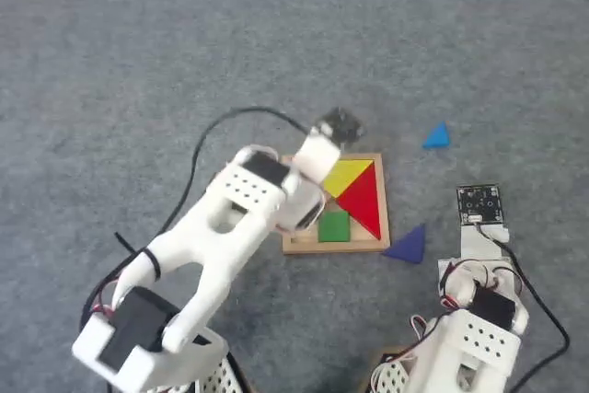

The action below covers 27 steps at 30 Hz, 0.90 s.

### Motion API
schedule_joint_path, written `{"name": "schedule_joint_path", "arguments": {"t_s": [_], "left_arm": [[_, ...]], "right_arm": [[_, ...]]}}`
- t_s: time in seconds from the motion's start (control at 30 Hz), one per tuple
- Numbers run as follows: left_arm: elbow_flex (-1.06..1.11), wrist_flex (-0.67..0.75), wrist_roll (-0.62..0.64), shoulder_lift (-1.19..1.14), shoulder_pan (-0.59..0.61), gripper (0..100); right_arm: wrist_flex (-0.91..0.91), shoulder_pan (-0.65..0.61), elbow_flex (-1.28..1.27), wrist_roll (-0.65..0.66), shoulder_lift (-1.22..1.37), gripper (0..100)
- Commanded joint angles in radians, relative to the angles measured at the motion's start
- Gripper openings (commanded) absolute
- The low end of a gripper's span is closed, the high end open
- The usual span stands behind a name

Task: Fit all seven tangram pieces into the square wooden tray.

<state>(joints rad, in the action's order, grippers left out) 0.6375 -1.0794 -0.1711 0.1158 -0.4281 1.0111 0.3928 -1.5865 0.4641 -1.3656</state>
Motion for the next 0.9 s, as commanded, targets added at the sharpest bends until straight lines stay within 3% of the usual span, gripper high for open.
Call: {"name": "schedule_joint_path", "arguments": {"t_s": [0.0,0.47,0.57,0.73,0.87], "left_arm": [[0.105,0.114,-0.037,0.043,-0.029,11],[0.186,0.241,-0.009,0.041,-0.034,12],[0.156,0.236,0.184,0.046,-0.029,15],[0.128,0.242,0.664,0.043,-0.081,22],[0.119,0.250,0.709,0.044,-0.153,28]], "right_arm": [[-0.004,-0.012,0.008,0.012,-0.016,1.3],[-0.004,-0.010,0.008,0.012,-0.016,1.3],[-0.004,-0.010,0.008,0.012,-0.016,1.3],[-0.004,-0.008,0.008,0.012,-0.016,1.3],[-0.004,-0.010,0.008,0.012,-0.016,1.3]]}}
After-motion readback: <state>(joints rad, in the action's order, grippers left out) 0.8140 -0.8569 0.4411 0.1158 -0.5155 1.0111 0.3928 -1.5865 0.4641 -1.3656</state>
